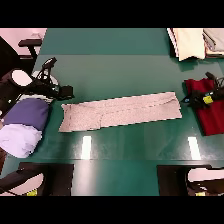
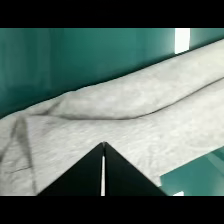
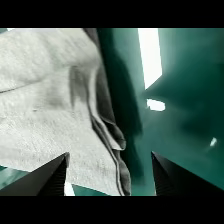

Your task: Fold the shirts.

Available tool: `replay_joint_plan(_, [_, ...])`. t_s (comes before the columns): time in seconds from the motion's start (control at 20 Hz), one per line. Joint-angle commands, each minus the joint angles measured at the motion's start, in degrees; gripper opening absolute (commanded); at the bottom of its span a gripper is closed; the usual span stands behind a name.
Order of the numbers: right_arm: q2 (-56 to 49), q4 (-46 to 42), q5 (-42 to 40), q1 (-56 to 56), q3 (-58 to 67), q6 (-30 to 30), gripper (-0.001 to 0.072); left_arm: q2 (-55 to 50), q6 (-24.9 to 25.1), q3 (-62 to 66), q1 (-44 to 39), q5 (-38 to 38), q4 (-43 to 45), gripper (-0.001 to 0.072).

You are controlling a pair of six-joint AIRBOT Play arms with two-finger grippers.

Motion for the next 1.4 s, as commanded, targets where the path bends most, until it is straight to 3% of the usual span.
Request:
replay_joint_plan(0.0, [-3.7,5.8,0.4,-1.2,-2.0,-1.7,0.0591,-0.6,-0.8,0.2,-4.3,4.1,-2.9,0.0020])
replay_joint_plan(0.15, [-5.4,8.9,-2.8,2.9,-1.9,-1.9,0.0551,-3.1,-5.6,0.2,-10.2,8.3,-3.1,0.0019])
replay_joint_plan(0.25, [-5.4,8.3,-5.5,5.5,-1.9,-2.0,0.0361,-5.7,-8.0,0.3,-14.1,12.0,-3.4,0.0019])
replay_joint_plan(0.3, [-5.4,8.3,-5.7,6.7,-1.9,-2.0,0.0332,-7.0,-8.1,0.3,-15.7,14.1,-4.4,0.0019])
replay_joint_plan(0.4, [-4.7,8.5,-5.5,7.5,-1.9,-2.3,0.0012,-10.3,-8.0,1.3,-18.1,17.3,-8.2,0.0019])
replay_joint_plan(0.7, [5.8,10.6,0.6,8.6,5.3,-0.5,0.0014,-23.4,-7.5,13.5,-23.1,14.9,-10.8,0.0019])
replay_joint_plan(0.9, [12.1,14.3,1.1,14.4,13.2,4.9,0.0014,-30.4,-7.6,20.0,-26.5,13.3,-10.6,0.0019])
replay_joint_plan(1.35, [14.0,16.5,0.0,30.5,22.4,8.4,0.0014,-36.3,-8.0,24.4,-28.5,11.8,-10.5,0.0019])
